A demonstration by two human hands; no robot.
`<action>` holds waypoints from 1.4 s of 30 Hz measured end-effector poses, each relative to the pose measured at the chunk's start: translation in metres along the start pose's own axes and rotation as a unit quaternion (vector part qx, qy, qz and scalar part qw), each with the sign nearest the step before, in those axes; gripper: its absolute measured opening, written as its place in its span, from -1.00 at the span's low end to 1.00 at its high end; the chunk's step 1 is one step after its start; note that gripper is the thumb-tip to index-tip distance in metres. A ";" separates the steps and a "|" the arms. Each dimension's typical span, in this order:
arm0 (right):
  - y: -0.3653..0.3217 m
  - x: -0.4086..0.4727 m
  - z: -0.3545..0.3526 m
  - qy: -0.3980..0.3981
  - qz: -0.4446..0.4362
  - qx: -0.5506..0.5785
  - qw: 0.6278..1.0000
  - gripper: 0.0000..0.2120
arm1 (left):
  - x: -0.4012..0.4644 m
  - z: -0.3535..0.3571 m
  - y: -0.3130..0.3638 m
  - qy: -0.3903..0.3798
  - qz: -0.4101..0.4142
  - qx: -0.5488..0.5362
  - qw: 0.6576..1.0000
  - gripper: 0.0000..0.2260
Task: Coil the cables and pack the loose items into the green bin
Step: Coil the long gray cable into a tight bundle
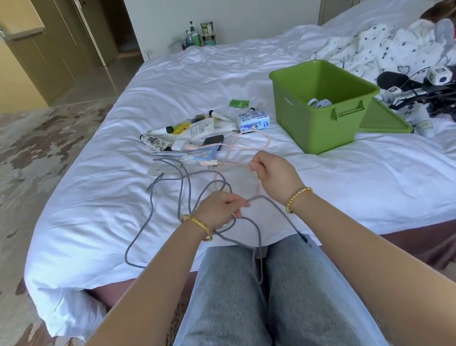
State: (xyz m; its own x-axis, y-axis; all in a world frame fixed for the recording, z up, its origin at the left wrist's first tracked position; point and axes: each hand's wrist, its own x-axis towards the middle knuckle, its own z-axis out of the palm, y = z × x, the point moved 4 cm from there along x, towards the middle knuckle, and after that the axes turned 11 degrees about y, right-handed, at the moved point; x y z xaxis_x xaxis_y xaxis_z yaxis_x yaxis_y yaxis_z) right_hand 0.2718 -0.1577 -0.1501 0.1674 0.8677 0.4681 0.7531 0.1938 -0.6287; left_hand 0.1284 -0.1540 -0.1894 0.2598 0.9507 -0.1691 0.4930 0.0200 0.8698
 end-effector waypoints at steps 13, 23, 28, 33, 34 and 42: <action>0.020 -0.014 0.020 -0.077 0.140 0.120 0.980 -0.84 | 0.013 -0.012 0.006 0.177 0.016 -0.187 0.966 -0.76; 0.002 -0.008 0.017 -0.033 0.176 0.283 0.942 -0.76 | 0.014 0.000 0.003 0.064 0.030 -0.220 0.973 -0.82; 0.009 -0.018 0.022 -0.062 0.190 0.295 0.934 -0.85 | 0.006 0.009 -0.005 -0.019 0.004 -0.241 0.970 -0.84; 0.027 -0.046 0.048 -0.217 0.275 0.202 0.914 -0.66 | 0.010 0.011 -0.025 0.135 -0.065 -0.300 0.942 -0.84; 0.029 -0.051 0.052 -0.250 0.280 0.192 0.907 -0.62 | 0.010 0.009 -0.029 0.171 -0.081 -0.309 0.932 -0.80; 0.034 -0.076 0.050 -0.367 0.321 0.335 0.806 -0.58 | 0.008 -0.007 -0.038 0.203 -0.130 -0.527 0.815 -0.73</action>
State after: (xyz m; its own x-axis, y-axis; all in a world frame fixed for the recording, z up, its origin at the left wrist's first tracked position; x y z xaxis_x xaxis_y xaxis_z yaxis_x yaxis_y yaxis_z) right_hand 0.2528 -0.1943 -0.2376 -0.2214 0.8768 -0.4269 0.1064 -0.4134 -0.9043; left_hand 0.1061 -0.1451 -0.2205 -0.1411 0.8921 -0.4293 -0.5548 0.2879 0.7806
